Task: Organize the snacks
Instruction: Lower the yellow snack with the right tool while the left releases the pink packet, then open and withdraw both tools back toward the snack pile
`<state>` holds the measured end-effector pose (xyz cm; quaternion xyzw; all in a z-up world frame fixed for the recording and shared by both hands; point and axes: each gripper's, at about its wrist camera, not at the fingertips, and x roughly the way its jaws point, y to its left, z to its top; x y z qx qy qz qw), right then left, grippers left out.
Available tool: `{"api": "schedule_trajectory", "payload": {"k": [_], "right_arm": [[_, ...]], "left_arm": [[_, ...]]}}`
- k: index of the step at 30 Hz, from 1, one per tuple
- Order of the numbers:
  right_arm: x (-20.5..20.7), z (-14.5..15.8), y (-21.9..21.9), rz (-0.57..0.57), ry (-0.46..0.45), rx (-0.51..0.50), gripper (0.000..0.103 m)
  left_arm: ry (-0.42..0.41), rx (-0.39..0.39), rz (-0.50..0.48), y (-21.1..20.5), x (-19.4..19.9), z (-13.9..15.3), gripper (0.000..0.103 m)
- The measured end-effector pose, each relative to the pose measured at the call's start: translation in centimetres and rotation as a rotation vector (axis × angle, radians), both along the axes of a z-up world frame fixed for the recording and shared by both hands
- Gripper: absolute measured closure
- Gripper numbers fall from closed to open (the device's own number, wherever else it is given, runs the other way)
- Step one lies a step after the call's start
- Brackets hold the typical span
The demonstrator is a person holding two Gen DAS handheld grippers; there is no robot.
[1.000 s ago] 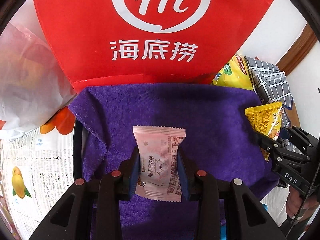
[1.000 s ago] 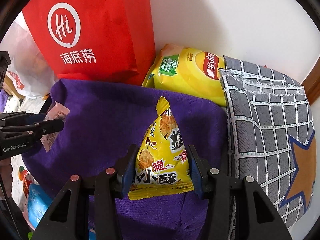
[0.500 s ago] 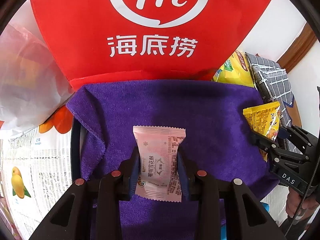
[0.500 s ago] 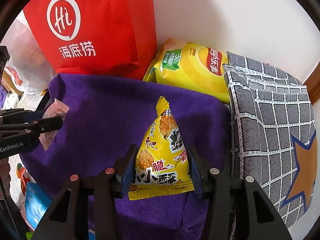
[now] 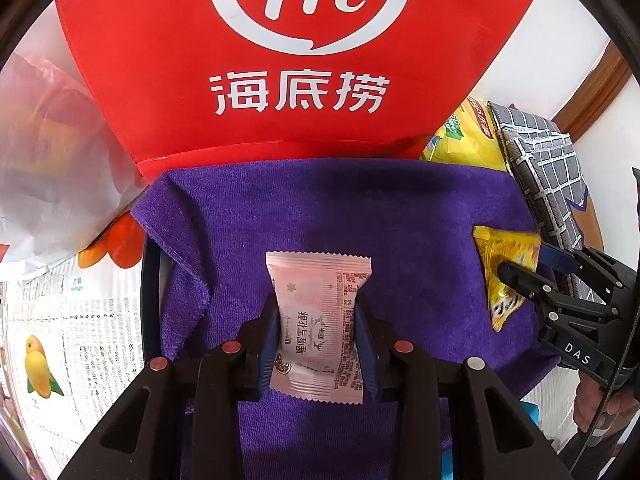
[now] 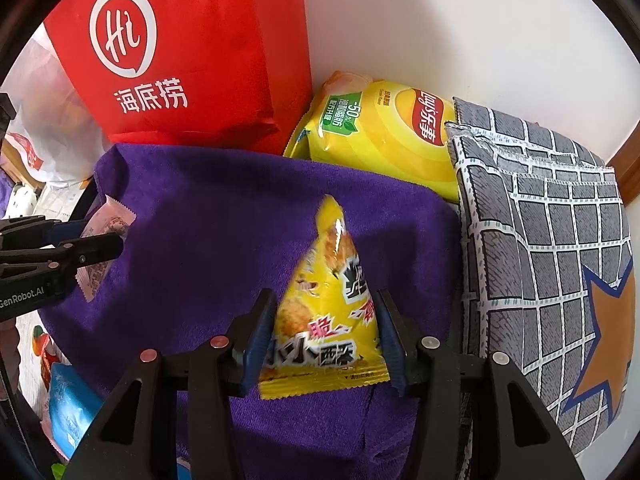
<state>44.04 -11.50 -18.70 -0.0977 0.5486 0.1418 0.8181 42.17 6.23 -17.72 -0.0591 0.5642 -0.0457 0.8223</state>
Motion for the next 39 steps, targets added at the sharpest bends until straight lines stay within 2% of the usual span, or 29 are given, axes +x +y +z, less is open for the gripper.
{"api": "schedule_trajectory", "payload": {"k": [6,8,10,13,21,26,29,31,33,39], "right_arm": [[-0.1,0.3,-0.2,-0.005,0.001,0.000,0.053],[-0.1,0.6,-0.3,-0.006,0.000,0.001,0.053],[-0.1,1.0,-0.4,-0.005,-0.005,0.004,0.053],[-0.4,1.8,-0.4,-0.002,-0.022,0.014,0.050],[-1.6,5.1,-0.1,-0.005,-0.082,0.041,0.049],[-2.9,8.5,0.5,0.005,-0.140,0.044,0.049],[-4.5,10.2,1.0,0.012,-0.173,0.053,0.047],[-6.1,11.4,0.9,0.012,-0.197,0.070,0.041],[-7.4,12.0,0.8,0.011,-0.207,0.072,0.041],[-12.2,13.0,-0.5,-0.056,-0.221,0.116,0.041]], "left_arm": [[0.005,0.001,0.002,0.0,-0.1,0.1,0.068],[0.003,0.001,0.001,0.0,-0.2,0.3,0.064],[-0.007,0.004,-0.003,-0.1,-0.3,0.7,0.052],[-0.035,-0.001,-0.017,-0.2,-0.8,1.8,0.044],[-0.092,-0.002,-0.029,-0.6,-2.8,5.5,0.042],[-0.134,0.010,-0.008,-0.7,-4.2,8.7,0.042],[-0.190,0.024,-0.010,-0.2,-6.4,11.0,0.042],[-0.214,0.032,-0.009,0.0,-7.8,12.0,0.042],[-0.228,0.036,-0.001,0.4,-9.3,12.9,0.042],[-0.242,-0.015,0.020,1.9,-14.4,14.0,0.042]]}}
